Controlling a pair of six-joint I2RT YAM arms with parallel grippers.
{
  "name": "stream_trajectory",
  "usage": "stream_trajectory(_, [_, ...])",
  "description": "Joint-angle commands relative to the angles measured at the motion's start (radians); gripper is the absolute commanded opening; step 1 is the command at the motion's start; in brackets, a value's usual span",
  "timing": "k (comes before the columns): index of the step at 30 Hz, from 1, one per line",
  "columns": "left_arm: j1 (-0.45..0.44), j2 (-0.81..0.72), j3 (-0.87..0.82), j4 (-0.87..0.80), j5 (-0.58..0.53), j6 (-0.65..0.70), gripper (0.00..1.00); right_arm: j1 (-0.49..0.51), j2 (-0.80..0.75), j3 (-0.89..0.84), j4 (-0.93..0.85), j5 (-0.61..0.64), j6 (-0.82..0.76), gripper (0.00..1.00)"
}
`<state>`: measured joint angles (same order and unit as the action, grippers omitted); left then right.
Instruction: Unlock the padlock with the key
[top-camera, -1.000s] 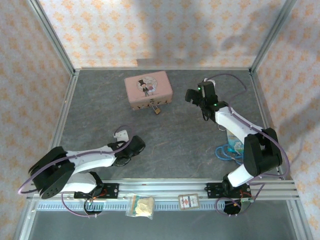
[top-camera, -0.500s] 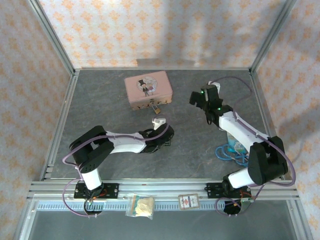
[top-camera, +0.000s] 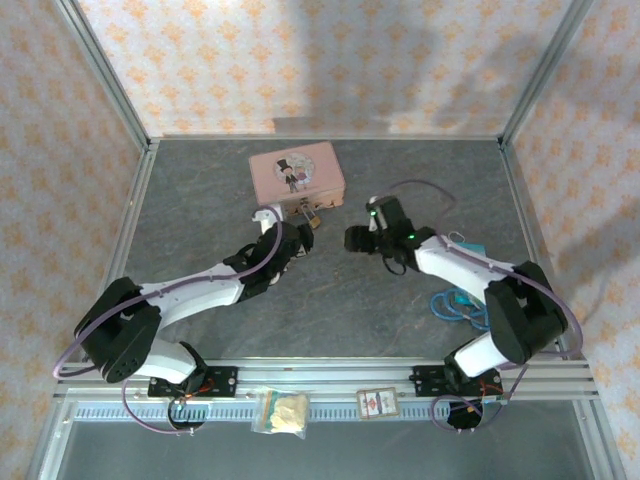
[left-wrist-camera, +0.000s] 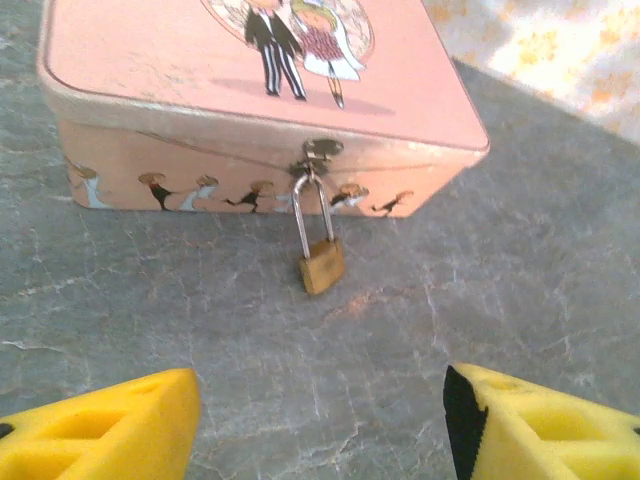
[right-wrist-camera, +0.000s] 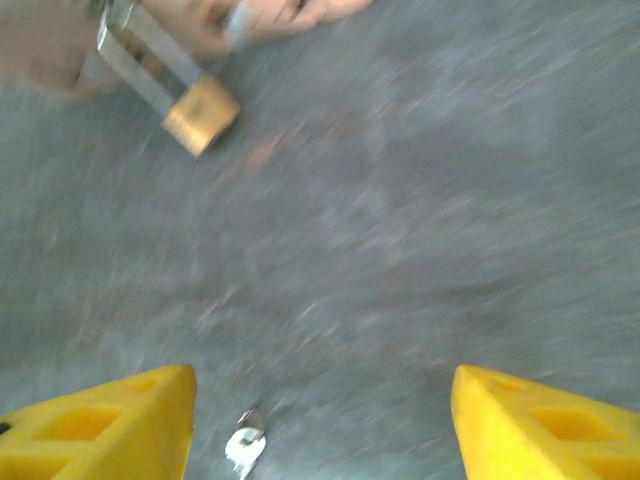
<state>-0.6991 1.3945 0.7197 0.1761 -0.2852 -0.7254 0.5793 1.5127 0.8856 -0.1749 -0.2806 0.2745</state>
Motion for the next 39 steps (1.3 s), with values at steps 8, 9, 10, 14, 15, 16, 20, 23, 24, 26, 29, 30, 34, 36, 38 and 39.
stream_trajectory(8, [0.073, -0.079, -0.112, 0.111, -0.027, -0.044, 0.99, 0.173, 0.05, -0.045, -0.059, -0.039, 0.184, 0.67])
stream_trajectory(9, [0.078, -0.093, -0.128, 0.131, -0.017, -0.045, 0.99, 0.18, 0.051, -0.051, -0.042, -0.044, 0.197, 0.67])
stream_trajectory(10, [0.082, -0.106, -0.143, 0.149, -0.007, -0.047, 0.99, 0.184, 0.057, -0.056, -0.026, -0.046, 0.208, 0.67])
stream_trajectory(14, [0.101, -0.141, -0.178, 0.17, 0.01, -0.057, 0.99, 0.216, 0.105, -0.035, 0.003, -0.038, 0.228, 0.66])
stream_trajectory(15, [0.104, -0.149, -0.183, 0.166, 0.008, -0.06, 0.99, 0.227, 0.121, -0.026, 0.003, -0.033, 0.228, 0.66])
stream_trajectory(16, [0.108, -0.157, -0.192, 0.164, 0.004, -0.065, 0.99, 0.236, 0.137, -0.017, 0.003, -0.031, 0.229, 0.66])
stream_trajectory(20, [0.118, -0.19, -0.24, 0.185, -0.001, -0.093, 0.99, 0.258, 0.19, 0.01, 0.023, -0.031, 0.235, 0.66])
stream_trajectory(23, [0.124, -0.217, -0.269, 0.194, 0.0, -0.109, 0.99, 0.271, 0.225, 0.032, 0.055, -0.045, 0.245, 0.66])
stream_trajectory(24, [0.125, -0.226, -0.275, 0.192, -0.003, -0.111, 0.99, 0.278, 0.238, 0.045, 0.065, -0.045, 0.246, 0.66])
stream_trajectory(26, [0.128, -0.242, -0.285, 0.188, -0.008, -0.112, 0.99, 0.288, 0.264, 0.084, 0.069, -0.045, 0.243, 0.66])
stream_trajectory(29, [0.131, -0.27, -0.294, 0.18, -0.016, -0.114, 0.99, 0.304, 0.3, 0.14, 0.069, -0.052, 0.242, 0.66])
stream_trajectory(30, [0.133, -0.279, -0.299, 0.177, -0.019, -0.114, 0.99, 0.31, 0.311, 0.158, 0.066, -0.052, 0.241, 0.66])
stream_trajectory(34, [0.136, -0.312, -0.32, 0.171, -0.034, -0.12, 0.99, 0.324, 0.344, 0.191, 0.053, -0.048, 0.248, 0.66])
stream_trajectory(36, [0.138, -0.327, -0.33, 0.17, -0.041, -0.127, 0.99, 0.326, 0.354, 0.2, 0.043, -0.041, 0.252, 0.65])
stream_trajectory(38, [0.139, -0.337, -0.337, 0.17, -0.044, -0.132, 0.99, 0.326, 0.358, 0.208, 0.025, -0.021, 0.258, 0.65])
stream_trajectory(39, [0.139, -0.342, -0.341, 0.171, -0.044, -0.134, 0.99, 0.326, 0.357, 0.211, 0.014, -0.011, 0.259, 0.65])
